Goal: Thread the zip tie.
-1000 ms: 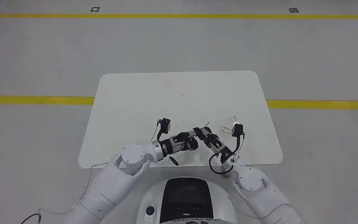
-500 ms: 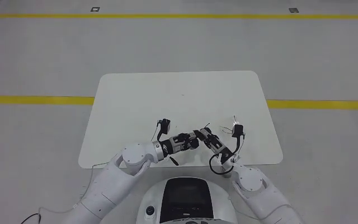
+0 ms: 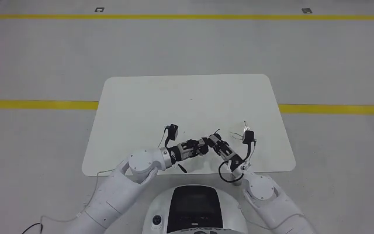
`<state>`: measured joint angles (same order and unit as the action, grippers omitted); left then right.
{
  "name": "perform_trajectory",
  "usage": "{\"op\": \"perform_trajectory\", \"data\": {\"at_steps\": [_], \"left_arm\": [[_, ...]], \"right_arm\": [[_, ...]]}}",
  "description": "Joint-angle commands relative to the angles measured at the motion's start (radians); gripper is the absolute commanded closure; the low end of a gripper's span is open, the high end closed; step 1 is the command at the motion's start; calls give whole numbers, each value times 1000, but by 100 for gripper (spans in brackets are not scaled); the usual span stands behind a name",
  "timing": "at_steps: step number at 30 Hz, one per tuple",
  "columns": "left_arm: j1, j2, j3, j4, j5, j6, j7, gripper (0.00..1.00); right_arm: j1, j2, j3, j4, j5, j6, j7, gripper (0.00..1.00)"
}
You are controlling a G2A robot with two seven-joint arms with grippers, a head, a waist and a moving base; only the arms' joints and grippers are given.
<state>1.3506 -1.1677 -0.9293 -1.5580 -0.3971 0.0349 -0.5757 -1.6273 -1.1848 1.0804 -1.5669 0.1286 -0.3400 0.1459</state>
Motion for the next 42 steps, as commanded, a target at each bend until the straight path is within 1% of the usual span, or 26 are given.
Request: {"op": "perform_trajectory", "data": {"at_steps": [1, 6, 8, 14, 19, 23, 29, 32, 33, 34, 42], "left_arm": [[-1, 0, 1, 1, -1, 2, 2, 81], [-4, 1, 6, 4, -1, 5, 7, 83], [-4, 1, 7, 5, -1, 6, 9, 89], [-3, 2, 10, 3, -2, 1, 20, 94], [-3, 3, 11, 1, 1, 2, 27, 93], [-2, 4, 12, -1, 3, 4, 32, 90], [-2, 5, 14, 0, 1, 3, 37, 89], [-3, 5, 16, 1, -1, 2, 36, 93], [-4, 6, 16, 1, -2, 2, 36, 98], [-4, 6, 16, 2, -2, 2, 36, 100], [-8, 7, 19, 8, -6, 1, 32, 100]], "right_arm": [[0, -1, 1, 2, -1, 0, 2, 100], [0, -4, 3, 2, -3, 0, 8, 100], [0, -6, 5, 2, -3, 0, 10, 100], [-3, -9, 10, 3, -8, 0, 13, 100], [-5, -11, 13, 2, -9, 0, 16, 100], [-7, -13, 16, -2, -11, 0, 22, 100], [-10, -16, 18, -4, -17, 0, 32, 100], [-11, -17, 20, -5, -18, 0, 34, 100], [-11, -18, 21, -5, -18, 0, 35, 100], [-12, -18, 21, -6, -19, 0, 36, 100], [-14, -22, 26, -6, -18, 0, 37, 100]]}}
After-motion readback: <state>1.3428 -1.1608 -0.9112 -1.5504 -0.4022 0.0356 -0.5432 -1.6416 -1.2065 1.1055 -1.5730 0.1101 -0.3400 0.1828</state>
